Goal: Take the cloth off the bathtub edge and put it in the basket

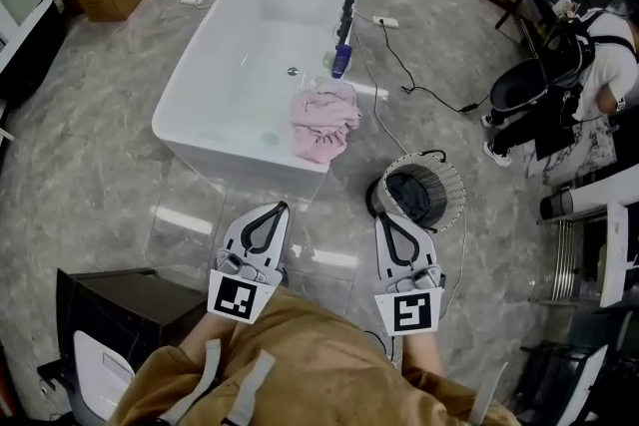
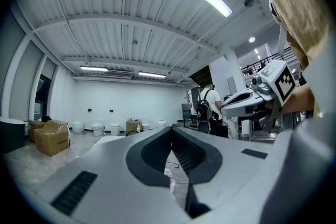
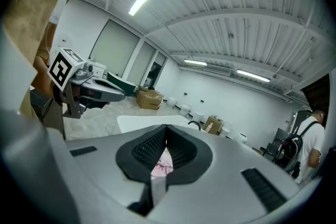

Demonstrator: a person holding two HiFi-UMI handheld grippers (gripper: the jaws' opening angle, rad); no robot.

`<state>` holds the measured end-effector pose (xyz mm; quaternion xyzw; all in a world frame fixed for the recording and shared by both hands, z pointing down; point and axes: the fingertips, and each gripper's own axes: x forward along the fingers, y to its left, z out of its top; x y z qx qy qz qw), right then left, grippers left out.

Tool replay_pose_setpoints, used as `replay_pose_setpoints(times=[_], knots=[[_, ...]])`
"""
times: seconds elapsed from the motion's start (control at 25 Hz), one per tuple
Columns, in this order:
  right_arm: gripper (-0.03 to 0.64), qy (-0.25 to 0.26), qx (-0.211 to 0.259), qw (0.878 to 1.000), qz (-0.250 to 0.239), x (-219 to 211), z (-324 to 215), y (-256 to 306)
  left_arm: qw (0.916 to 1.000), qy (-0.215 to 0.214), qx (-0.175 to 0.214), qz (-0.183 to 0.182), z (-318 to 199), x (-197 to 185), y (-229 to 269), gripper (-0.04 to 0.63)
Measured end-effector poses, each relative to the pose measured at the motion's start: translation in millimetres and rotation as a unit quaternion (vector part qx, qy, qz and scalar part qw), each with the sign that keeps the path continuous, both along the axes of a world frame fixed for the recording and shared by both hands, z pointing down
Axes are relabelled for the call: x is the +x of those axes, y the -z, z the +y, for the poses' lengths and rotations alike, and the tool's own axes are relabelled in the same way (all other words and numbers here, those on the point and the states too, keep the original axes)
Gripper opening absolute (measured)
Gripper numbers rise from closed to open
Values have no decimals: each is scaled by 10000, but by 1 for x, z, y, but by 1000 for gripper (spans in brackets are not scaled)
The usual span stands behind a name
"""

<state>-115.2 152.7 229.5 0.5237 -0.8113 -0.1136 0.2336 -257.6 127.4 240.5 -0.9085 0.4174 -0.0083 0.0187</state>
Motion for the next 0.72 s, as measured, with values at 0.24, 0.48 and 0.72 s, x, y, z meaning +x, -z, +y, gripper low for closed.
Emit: replay_pose_setpoints(times=[0.24,0.48,0.72], knots=[[6,-164,-1,9998,96,-23,-79,8,9997,-151,-19,181,-80,-23,7,6],[6,-519,156,9981,299,-12,-125,19,9991,-333,48,252,-133,-31,9,6],[6,-638,-35,9976,273,-1,-146,6,9985,-489,-27,251,-162,-10,3,8]])
